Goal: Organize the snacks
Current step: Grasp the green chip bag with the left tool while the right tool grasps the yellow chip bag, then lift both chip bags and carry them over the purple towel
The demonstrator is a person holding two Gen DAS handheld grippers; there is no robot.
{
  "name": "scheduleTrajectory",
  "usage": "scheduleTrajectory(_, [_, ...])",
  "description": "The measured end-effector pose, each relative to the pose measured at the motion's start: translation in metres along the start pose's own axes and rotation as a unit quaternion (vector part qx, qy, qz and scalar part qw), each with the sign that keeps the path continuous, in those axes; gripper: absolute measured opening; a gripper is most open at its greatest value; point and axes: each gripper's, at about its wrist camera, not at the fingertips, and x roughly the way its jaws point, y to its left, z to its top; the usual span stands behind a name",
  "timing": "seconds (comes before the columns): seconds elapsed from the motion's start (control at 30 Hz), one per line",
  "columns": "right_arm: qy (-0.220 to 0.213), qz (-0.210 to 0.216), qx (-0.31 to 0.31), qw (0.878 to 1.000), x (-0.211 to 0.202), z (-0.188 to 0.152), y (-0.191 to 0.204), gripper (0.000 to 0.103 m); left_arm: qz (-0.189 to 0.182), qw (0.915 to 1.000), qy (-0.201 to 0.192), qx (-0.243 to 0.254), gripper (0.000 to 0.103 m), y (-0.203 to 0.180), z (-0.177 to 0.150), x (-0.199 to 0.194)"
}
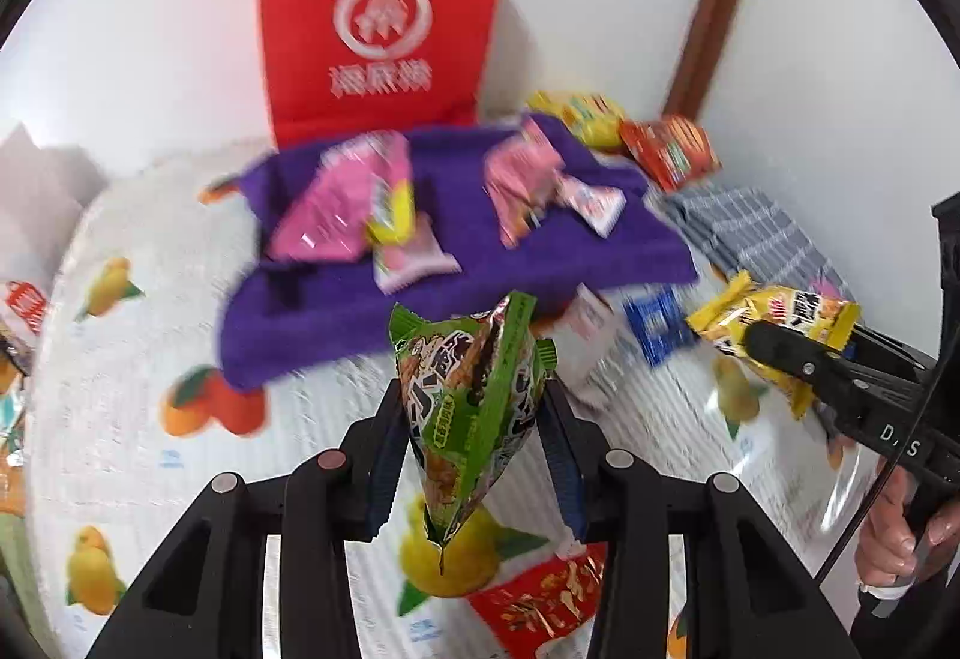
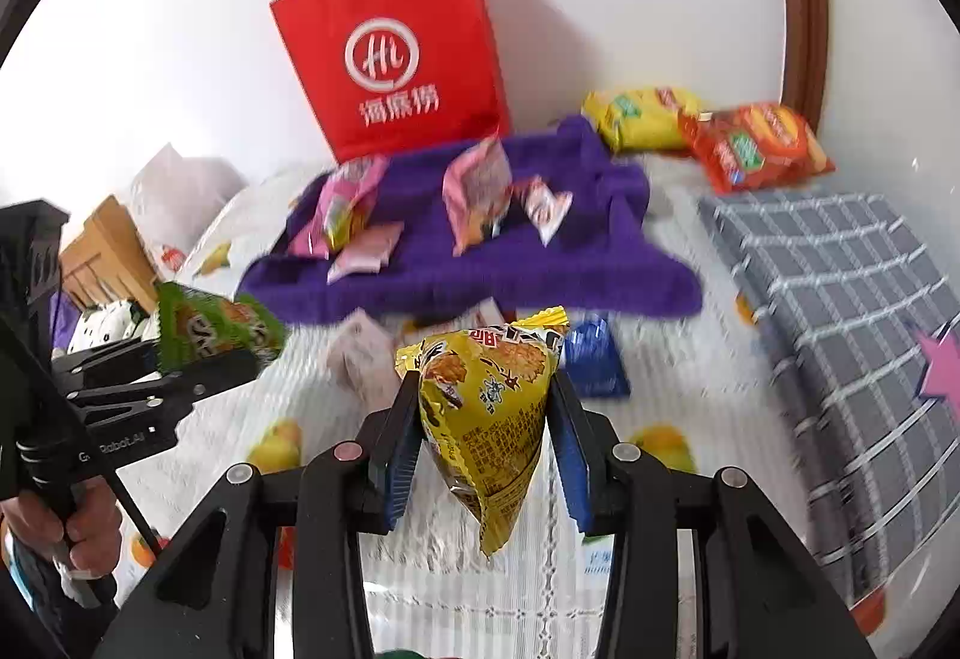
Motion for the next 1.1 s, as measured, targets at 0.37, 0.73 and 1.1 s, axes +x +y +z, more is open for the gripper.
scheduleTrajectory(0.37, [-0.043, -0.019, 0.006, 0.999, -0.013, 0.074, 0.011, 0.04, 0.063, 0.9961, -0.061, -0.01, 0.04, 0.016, 0.06, -0.034])
scheduleTrajectory(0.73, [-0.066, 0.002, 0.015, 0.998, 0.011, 0.126, 0.001, 0.041, 0.079, 0.9938, -0.077, -0.015, 0.04, 0.017, 0.102, -0.011])
scheduleTrajectory(1.1, [-0.048, 0.013, 0.035, 0.998, 0.063, 0.162, -0.012, 0.041, 0.084, 0.9932, -0.063, -0.051, 0.04, 0.032, 0.131, 0.045])
